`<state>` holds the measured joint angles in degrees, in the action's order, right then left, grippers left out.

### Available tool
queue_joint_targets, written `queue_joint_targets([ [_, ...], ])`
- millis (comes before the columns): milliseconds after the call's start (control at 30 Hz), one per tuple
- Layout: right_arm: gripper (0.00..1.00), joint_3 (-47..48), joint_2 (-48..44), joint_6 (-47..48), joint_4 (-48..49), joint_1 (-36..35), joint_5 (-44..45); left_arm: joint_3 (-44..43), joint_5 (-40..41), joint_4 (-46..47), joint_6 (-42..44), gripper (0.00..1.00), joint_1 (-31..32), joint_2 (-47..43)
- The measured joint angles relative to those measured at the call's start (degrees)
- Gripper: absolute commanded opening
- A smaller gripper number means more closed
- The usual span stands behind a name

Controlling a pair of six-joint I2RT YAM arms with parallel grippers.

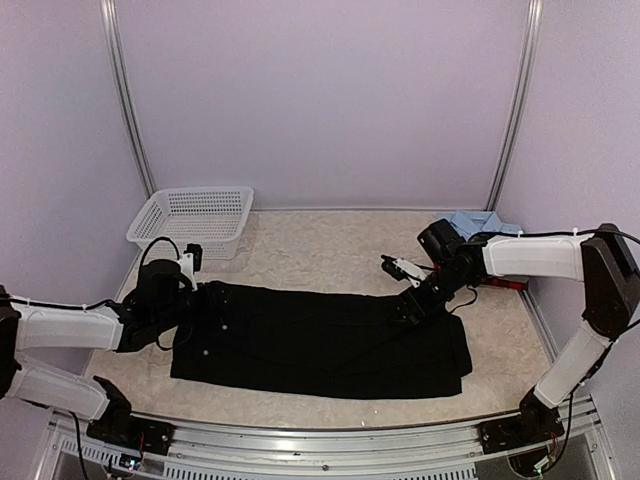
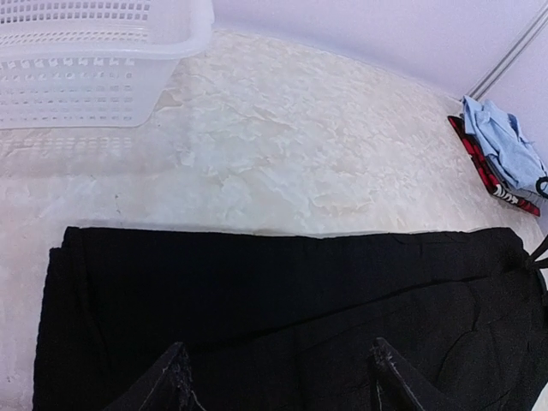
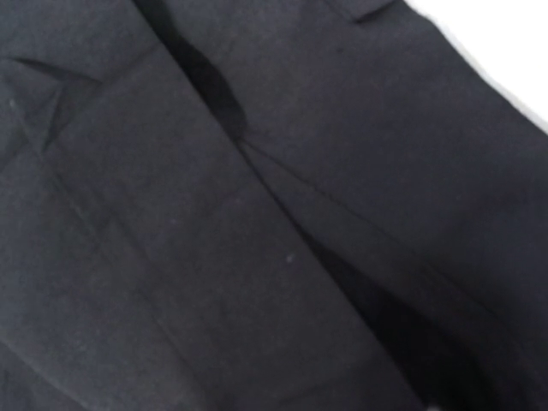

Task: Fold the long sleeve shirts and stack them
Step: Fold the sleeve of the rectangle-folded shirt, then adjust the sleeve of the rectangle-folded shirt.

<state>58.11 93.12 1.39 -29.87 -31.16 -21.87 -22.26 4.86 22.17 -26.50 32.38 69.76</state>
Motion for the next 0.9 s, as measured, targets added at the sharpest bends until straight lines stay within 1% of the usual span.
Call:
queue_joint_targets([
  [133,0.72,0.00,0.24,0.00,0.02,0.02,-0.39,-1.18,-3.65,-7.21,1.16,0.66,-4.72,-2.03],
  [233,0.72,0.00,0.24,0.00,0.02,0.02,-0.46,-1.68,-6.58,-10.95,1.73,0.62,-7.39,-1.99],
  [333,0.72,0.00,0.24,0.00,0.00,0.02,-0.50,-1.79,-9.79,-12.41,2.21,0.56,-7.98,-0.92],
  [500,0.72,0.00,0.24,0.02,-0.02,0.02,-0.68,-3.45,-14.01,-13.29,2.89,0.53,-8.94,4.33],
  [600,0.72,0.00,0.24,0.02,-0.04,0.02,-1.01,-3.85,-14.34,-13.79,3.23,0.53,-9.22,6.64],
  [700,0.72,0.00,0.24,0.02,-0.04,0.02,-1.25,-3.85,-13.49,-14.62,3.67,0.53,-9.22,6.93],
  [900,0.72,0.02,0.74,0.02,-0.04,0.02,-1.53,-3.85,-12.04,-14.69,4.28,0.50,-9.22,6.93],
])
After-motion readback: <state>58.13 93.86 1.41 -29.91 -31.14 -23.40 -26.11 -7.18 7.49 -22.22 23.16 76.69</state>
